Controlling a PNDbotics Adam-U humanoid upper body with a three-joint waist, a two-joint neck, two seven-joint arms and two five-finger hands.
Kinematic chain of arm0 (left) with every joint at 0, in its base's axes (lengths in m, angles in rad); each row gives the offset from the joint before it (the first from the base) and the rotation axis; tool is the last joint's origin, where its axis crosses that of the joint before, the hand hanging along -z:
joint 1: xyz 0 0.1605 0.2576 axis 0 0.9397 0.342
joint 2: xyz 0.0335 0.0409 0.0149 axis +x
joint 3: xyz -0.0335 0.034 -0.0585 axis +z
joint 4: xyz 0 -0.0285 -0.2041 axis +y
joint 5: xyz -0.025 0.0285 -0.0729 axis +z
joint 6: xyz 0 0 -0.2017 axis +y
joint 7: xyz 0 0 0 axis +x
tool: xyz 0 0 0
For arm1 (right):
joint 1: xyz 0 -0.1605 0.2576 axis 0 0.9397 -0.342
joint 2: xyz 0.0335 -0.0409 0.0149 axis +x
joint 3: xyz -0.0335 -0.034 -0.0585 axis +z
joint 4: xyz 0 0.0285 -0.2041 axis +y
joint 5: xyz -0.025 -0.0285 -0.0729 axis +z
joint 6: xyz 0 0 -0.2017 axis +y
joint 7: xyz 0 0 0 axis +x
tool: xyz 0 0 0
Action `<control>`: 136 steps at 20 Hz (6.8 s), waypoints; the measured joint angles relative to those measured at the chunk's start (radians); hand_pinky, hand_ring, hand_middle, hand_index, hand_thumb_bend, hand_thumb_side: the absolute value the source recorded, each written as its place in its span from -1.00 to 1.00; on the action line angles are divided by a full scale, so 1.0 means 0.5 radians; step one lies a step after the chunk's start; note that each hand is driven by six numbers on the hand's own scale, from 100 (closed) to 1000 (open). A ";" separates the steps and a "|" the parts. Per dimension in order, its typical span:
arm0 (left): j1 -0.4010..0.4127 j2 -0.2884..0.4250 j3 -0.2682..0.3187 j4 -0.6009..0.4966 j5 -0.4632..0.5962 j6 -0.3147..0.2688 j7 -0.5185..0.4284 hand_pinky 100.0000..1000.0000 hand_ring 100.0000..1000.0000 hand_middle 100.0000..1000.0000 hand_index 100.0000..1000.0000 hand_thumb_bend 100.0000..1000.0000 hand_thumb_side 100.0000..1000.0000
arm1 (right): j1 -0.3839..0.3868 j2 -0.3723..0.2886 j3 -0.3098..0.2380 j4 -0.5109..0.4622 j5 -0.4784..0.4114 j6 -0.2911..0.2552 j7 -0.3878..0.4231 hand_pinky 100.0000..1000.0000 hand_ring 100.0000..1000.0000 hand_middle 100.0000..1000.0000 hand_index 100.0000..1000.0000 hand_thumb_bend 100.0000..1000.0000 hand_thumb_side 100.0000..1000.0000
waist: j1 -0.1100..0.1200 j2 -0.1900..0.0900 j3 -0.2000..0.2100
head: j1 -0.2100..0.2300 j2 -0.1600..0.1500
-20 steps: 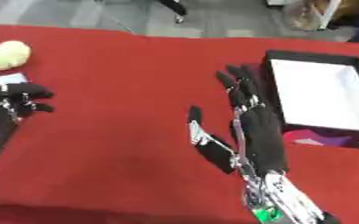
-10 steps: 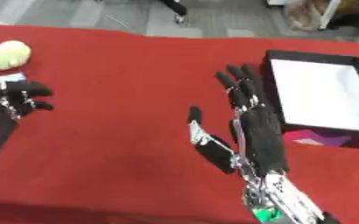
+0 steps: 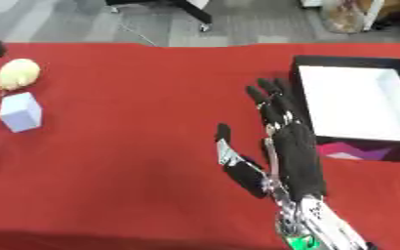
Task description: Pick up the objects with one hand, pass them to the other hand, and then place them into the box on the other side of the table.
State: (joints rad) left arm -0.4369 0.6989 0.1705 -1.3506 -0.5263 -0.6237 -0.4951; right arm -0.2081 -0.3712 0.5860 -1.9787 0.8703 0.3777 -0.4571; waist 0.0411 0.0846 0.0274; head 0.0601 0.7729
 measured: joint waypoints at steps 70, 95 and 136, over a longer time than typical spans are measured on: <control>-0.395 -0.867 -0.486 0.077 1.069 0.491 -0.491 0.17 -0.20 -0.35 -0.11 -1.00 -0.64 | -0.407 -0.125 0.149 0.000 -0.162 -0.232 0.445 0.36 0.96 0.75 0.83 -0.78 -0.17 | -0.065 -0.005 -0.004 | -0.073 0.000; -0.503 -1.133 -0.840 0.027 1.182 0.539 -0.538 0.23 -0.15 -0.30 -0.06 -1.00 -0.51 | -0.571 -0.117 0.222 0.000 -0.381 -0.334 0.545 0.32 0.93 0.65 0.81 -0.93 -0.23 | -0.106 0.008 -0.004 | -0.079 0.000; -0.482 -1.046 -0.880 -0.197 1.381 0.597 -0.597 0.26 -0.12 -0.30 -0.06 -1.00 -0.49 | -0.548 -0.115 0.245 -0.028 -0.350 -0.305 0.582 0.22 0.89 0.66 0.80 -1.00 -0.73 | -0.101 0.009 -0.004 | -0.086 0.000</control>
State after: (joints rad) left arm -0.6781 0.1759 -0.2693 -1.4492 0.1642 -0.3251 -0.7936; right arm -0.4822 -0.4288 0.7087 -1.9927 0.6953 0.2252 -0.1663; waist -0.0094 0.0891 0.0251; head 0.0170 0.7728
